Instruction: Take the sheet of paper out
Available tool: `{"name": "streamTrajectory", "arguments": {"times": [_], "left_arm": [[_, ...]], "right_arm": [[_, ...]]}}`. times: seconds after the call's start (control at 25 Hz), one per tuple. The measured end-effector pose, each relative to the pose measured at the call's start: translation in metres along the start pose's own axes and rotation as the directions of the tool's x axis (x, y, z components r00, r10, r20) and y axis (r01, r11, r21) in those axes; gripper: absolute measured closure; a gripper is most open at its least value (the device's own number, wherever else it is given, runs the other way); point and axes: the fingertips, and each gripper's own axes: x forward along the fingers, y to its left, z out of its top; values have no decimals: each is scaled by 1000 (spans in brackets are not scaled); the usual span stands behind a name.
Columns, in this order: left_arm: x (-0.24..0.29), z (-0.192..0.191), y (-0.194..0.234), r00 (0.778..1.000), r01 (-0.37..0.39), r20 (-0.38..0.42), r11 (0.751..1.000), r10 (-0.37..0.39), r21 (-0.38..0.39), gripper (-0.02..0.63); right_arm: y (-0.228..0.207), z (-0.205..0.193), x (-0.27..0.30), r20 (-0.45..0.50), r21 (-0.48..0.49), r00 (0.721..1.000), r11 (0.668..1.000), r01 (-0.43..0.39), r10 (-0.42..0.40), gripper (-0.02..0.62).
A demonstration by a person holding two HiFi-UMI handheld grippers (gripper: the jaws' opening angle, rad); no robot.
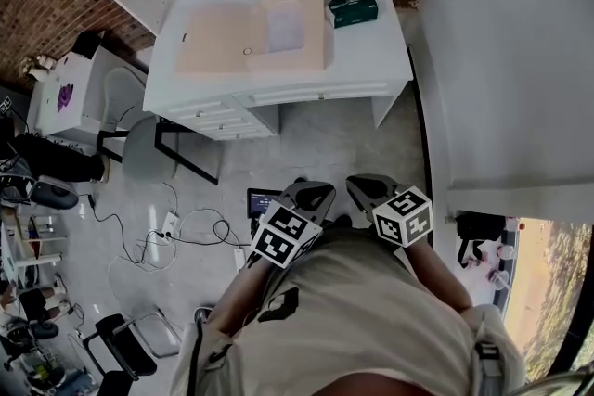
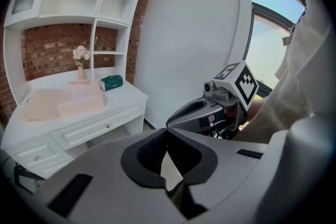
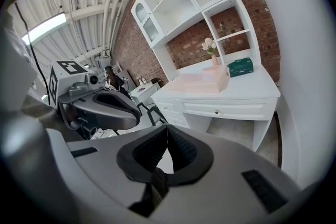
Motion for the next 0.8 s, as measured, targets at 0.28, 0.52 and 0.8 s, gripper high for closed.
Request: {"name": "streamTrajectory", "arguments": {"times": [0.28,0.52,0.8], "left_arm": [[8,13,32,999,31,19,1000,-31,3,589],[-11,14,86,1000,17,20,999,-16,-42,589],[-36,18,160,998,9,69,996,-3,-89,589]], "right_arm": [[-18,17,19,-21,24,998,998,55,-55,570],[-6,41,65,-85,-24,996,999,33,-34,571],[7,78,124,-144,-78,989,997,28,-39,570]]}}
